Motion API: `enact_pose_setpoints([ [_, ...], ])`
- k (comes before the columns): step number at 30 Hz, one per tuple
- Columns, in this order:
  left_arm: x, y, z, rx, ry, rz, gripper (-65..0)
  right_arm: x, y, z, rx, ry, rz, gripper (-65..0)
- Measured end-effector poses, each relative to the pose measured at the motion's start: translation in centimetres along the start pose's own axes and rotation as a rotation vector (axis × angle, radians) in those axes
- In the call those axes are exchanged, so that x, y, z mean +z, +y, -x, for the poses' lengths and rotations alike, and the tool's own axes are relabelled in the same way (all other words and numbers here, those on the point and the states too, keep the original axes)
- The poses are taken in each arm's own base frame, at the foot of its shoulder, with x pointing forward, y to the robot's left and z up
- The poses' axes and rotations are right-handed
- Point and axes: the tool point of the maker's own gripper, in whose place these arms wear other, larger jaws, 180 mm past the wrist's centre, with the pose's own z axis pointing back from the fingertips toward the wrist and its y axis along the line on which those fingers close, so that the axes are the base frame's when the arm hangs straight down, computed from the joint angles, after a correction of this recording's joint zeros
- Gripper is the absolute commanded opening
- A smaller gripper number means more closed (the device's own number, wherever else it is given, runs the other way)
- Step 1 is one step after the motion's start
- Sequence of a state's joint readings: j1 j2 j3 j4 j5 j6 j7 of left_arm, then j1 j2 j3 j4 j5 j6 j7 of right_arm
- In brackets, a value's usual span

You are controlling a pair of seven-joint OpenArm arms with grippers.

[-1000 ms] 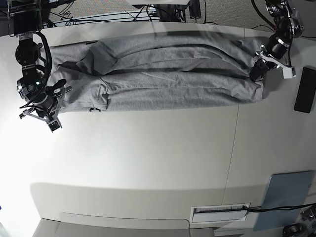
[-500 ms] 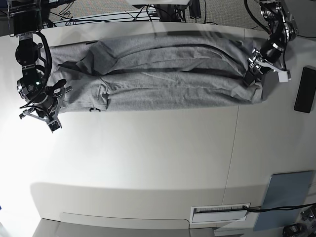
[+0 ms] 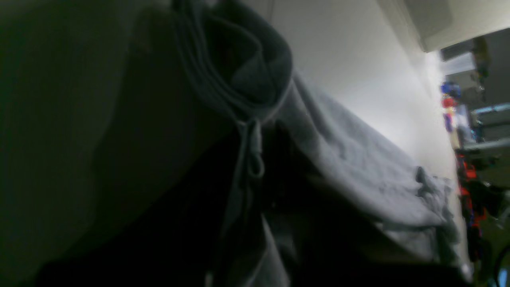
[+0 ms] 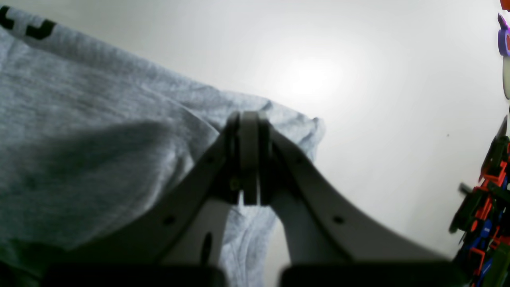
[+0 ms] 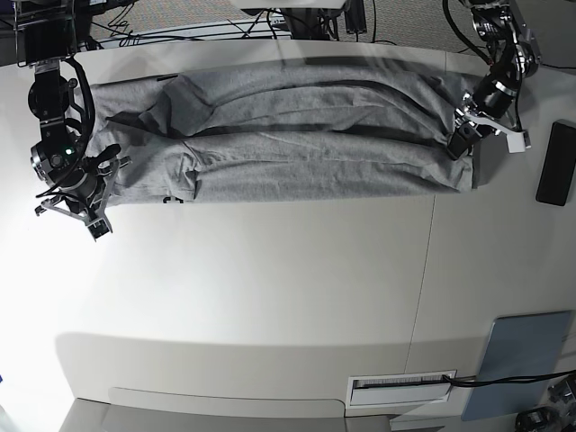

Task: Fold the T-shirt properly
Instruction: 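Carry the strip end with the left gripper toward the right gripper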

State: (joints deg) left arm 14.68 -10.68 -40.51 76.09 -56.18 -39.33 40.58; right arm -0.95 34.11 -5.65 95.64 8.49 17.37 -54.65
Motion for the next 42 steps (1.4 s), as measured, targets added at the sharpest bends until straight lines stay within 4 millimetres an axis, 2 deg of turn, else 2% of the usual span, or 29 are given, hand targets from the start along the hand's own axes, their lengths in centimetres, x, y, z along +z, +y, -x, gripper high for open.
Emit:
enact_pose_setpoints([
  [8, 1.6, -2.4, 0.1, 0.097, -0.014, 0.107, -65.0, 0.0, -0.5, 0.2, 0.021, 0.010, 0.028, -64.8],
  [13, 2.0, -5.8, 1.0, 0.118, -0.030, 0.182, -65.0, 0.1, -1.4, 0.5, 0.057, 0.029, 0.079, -64.8],
  [18, 0.1, -11.6, 1.9, 0.067, 0.003, 0.325, -65.0, 0.2, -2.8, 0.7, 0.068, 0.046, 0.154, -64.8],
  [21, -1.5, -15.2, 4.6, 0.008, 0.090, 0.393, -65.0, 0.5, -3.9, 1.4, 0.086, 0.086, 0.214, -64.8],
  [25, -3.7, -19.0, 7.9, 0.011, 0.170, 0.422, -65.0, 0.9, -5.4, 2.3, 0.088, 0.119, 0.270, -64.8],
  [29, -5.6, -22.3, 9.9, -0.024, 0.219, 0.463, -65.0, 1.8, -7.5, 3.9, 0.110, 0.134, 0.338, -64.8],
  [32, -7.0, -25.3, 11.1, -0.055, 0.255, 0.496, -65.0, 2.1, -7.9, 5.3, 0.142, 0.169, 0.348, -64.8],
  [37, -8.7, -28.8, 12.0, -0.104, 0.275, 0.526, -65.0, 2.6, -8.1, 7.2, 0.139, 0.207, 0.352, -64.8],
  [42, -9.7, -30.0, 12.9, -0.170, 0.298, 0.497, -65.0, 3.4, -9.4, 8.7, 0.107, 0.234, 0.381, -64.8],
])
